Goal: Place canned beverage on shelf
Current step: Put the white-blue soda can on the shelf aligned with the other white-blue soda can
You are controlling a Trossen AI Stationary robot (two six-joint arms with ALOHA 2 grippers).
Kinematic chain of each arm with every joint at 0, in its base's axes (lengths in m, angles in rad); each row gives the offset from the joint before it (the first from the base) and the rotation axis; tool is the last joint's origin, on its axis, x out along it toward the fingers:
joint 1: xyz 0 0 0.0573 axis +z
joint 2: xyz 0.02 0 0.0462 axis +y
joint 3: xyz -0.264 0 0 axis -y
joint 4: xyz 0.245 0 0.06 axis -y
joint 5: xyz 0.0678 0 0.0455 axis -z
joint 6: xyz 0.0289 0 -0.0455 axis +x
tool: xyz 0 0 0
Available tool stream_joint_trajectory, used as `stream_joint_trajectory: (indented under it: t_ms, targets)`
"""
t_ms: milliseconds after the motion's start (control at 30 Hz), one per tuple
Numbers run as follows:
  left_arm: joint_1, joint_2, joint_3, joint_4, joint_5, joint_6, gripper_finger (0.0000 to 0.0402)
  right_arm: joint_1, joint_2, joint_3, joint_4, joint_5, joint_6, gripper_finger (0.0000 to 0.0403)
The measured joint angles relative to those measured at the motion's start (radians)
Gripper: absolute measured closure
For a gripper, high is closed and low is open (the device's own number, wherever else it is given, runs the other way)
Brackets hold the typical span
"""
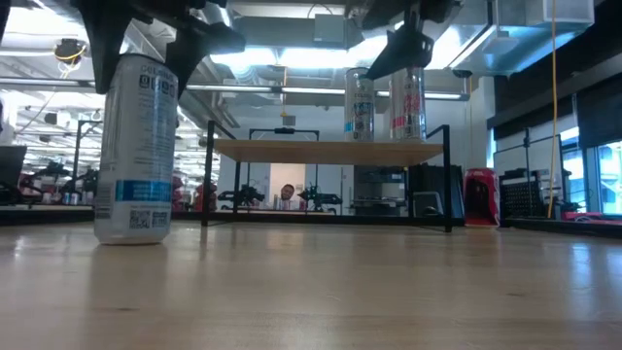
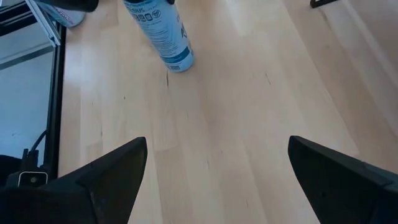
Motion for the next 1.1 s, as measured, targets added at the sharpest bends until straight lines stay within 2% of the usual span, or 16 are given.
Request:
stream_joint_trajectory:
  t_ms: [233,733,900,1100]
  targets:
    - [-0.008,-0.001,0.000,0.009,0.003,-0.041,0.0158,0.000,0.002,0.000,0.002,0.000,0.000,0.0027]
    - [-0.005,-0.002,0.000,0.007,0.000,-0.056,0.0088,0.000,0.002,0.000,0.002,0.000,0.002,0.0027]
    - [-0.003,-0.025,0.000,-0.002,0.005,-0.125,0.0068,0.000,0.002,0.000,0.002,-0.010,0.006,0.0027]
    - [-0.004,-0.117,0.025,0.004,0.008,-0.285,0.0066,-0.002,-0.019,0.009,-0.018,-0.023,-0.018,0.0027]
